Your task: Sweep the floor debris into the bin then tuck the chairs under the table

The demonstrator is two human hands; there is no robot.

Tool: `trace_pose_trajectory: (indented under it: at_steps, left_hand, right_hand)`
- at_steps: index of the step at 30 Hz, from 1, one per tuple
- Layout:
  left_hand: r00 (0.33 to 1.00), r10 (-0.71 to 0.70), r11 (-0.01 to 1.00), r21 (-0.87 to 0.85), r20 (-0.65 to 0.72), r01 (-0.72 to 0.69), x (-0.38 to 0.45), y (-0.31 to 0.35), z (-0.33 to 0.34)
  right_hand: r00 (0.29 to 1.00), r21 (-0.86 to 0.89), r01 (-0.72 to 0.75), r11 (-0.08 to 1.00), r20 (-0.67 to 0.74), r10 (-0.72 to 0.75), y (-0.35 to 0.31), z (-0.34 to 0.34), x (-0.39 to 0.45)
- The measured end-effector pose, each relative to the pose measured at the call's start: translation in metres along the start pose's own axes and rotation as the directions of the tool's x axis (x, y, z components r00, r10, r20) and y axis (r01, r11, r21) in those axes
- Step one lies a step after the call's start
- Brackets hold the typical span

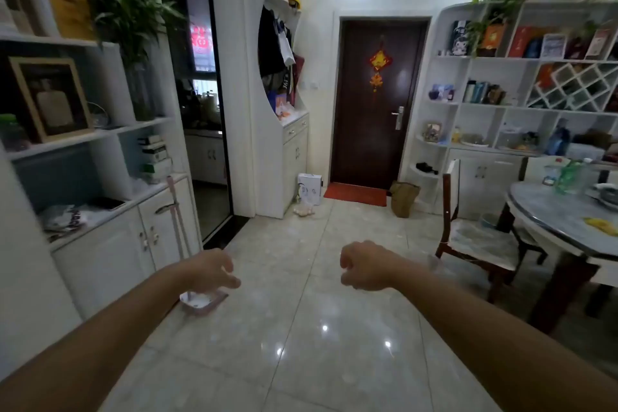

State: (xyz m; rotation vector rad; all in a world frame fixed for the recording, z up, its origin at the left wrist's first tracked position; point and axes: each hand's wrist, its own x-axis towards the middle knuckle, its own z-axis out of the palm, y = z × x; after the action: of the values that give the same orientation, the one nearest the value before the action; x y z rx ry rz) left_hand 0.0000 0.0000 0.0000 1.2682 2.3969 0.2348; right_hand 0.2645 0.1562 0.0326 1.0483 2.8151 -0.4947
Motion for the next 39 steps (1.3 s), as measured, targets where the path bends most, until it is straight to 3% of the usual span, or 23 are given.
trace_pose_trajectory:
  at_steps: [6,22,29,34,39]
  left_hand:
    - [0.999,-0.054,0.999,-0.008,0.000,0.054,0.074,-0.036,-0.024]
    - [0.997,-0.036,0.999,-0.037,0.066,0.039,0.266,-0.146,-0.087]
    - [0.993,-0.055,0.998,-0.016,0.103,0.057,0.360,-0.174,-0.106]
    - [0.982,-0.151,0.985,-0.066,0.112,0.159,0.430,-0.194,-0.140]
    - [0.987,-0.161,0.980,-0.119,0.026,0.163,0.493,-0.229,-0.168]
  right_hand:
    - [0.999,0.008,-0.032,0.999,0.023,0.032,-0.018,-0.001,0.084]
    - [0.992,-0.040,-0.062,0.997,0.108,0.066,-0.073,-0.017,0.334]
    - [0.992,-0.059,0.024,0.998,0.126,-0.017,-0.080,-0.012,0.467]
    - [0.986,-0.029,0.109,0.994,0.127,-0.104,-0.097,-0.035,0.568]
    - [0.971,-0.025,0.202,0.979,0.139,-0.197,-0.124,-0.045,0.657]
